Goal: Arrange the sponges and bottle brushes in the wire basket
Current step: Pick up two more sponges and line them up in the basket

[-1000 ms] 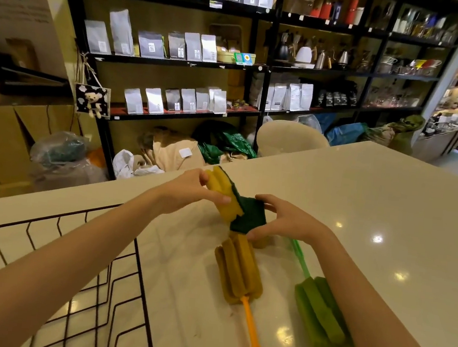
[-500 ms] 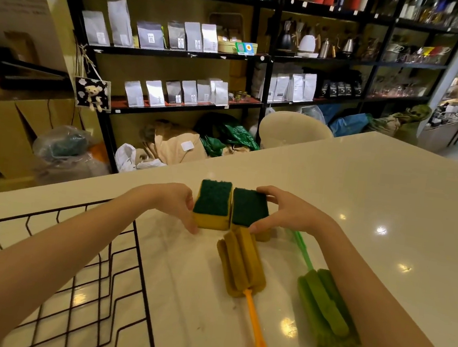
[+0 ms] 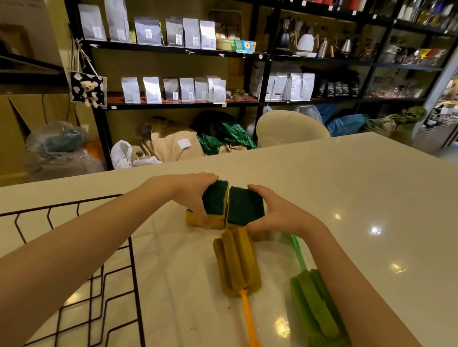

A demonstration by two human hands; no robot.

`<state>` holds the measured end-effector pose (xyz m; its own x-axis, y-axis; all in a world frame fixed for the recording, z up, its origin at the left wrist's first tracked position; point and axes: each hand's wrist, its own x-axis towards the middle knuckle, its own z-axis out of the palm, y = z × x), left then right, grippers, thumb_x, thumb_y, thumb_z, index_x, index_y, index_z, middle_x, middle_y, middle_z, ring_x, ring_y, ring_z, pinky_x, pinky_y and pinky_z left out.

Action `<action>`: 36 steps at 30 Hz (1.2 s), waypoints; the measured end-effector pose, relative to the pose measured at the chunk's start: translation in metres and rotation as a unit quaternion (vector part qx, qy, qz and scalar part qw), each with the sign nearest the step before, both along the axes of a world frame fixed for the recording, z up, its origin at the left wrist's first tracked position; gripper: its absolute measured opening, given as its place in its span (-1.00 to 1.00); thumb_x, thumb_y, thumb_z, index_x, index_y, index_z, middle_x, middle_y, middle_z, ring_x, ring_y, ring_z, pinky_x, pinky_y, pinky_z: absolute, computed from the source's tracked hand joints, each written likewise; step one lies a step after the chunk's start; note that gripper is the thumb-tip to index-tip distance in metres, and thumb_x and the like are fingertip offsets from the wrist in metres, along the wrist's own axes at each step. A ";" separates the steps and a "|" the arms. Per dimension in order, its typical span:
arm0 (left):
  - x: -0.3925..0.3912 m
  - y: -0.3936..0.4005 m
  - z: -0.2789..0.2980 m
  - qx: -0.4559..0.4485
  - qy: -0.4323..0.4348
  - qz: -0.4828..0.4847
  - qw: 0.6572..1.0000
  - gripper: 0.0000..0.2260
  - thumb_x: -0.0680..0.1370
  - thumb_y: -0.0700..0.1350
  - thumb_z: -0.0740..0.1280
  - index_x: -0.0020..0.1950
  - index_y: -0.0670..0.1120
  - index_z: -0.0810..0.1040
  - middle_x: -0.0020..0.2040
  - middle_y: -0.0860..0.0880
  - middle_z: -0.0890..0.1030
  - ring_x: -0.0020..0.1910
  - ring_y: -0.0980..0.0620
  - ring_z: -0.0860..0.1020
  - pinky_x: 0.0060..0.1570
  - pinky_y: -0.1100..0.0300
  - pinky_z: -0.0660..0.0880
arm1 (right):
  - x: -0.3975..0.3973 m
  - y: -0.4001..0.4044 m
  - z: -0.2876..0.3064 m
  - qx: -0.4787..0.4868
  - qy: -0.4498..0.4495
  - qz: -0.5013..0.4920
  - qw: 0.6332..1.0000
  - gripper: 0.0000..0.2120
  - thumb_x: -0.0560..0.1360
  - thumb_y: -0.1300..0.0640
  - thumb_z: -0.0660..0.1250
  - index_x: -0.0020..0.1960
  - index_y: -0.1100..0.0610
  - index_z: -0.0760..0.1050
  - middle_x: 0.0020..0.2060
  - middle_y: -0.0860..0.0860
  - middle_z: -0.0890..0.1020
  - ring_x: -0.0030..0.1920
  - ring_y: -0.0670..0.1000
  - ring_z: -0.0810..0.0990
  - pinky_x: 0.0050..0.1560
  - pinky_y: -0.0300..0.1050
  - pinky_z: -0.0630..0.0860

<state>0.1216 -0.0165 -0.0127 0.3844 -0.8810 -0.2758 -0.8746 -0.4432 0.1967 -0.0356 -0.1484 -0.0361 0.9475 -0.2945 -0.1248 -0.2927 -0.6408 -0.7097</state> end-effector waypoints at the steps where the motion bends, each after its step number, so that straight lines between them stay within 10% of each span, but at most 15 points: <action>1: 0.001 0.000 -0.001 -0.004 0.003 0.003 1.000 -0.13 0.28 0.03 0.52 0.45 -0.07 0.10 0.41 -0.09 0.28 0.38 -0.10 0.27 0.34 0.04 0.30 | 0.000 -0.001 -0.001 -0.007 -0.001 -0.001 1.000 -0.15 0.33 0.12 0.46 0.45 0.10 0.03 0.42 0.07 0.21 0.38 0.03 0.23 0.18 -0.21 0.26; 36: -0.048 0.237 0.100 -0.208 -0.067 0.089 0.972 -0.06 0.13 0.25 0.46 0.43 0.01 0.21 0.28 0.05 0.34 0.20 0.14 0.30 0.22 0.21 0.33 | -0.001 0.161 0.111 -0.071 -0.171 0.156 0.970 -0.25 0.20 0.08 0.55 0.31 -0.03 0.30 0.17 -0.12 0.39 0.20 -0.09 0.35 0.19 -0.19 0.35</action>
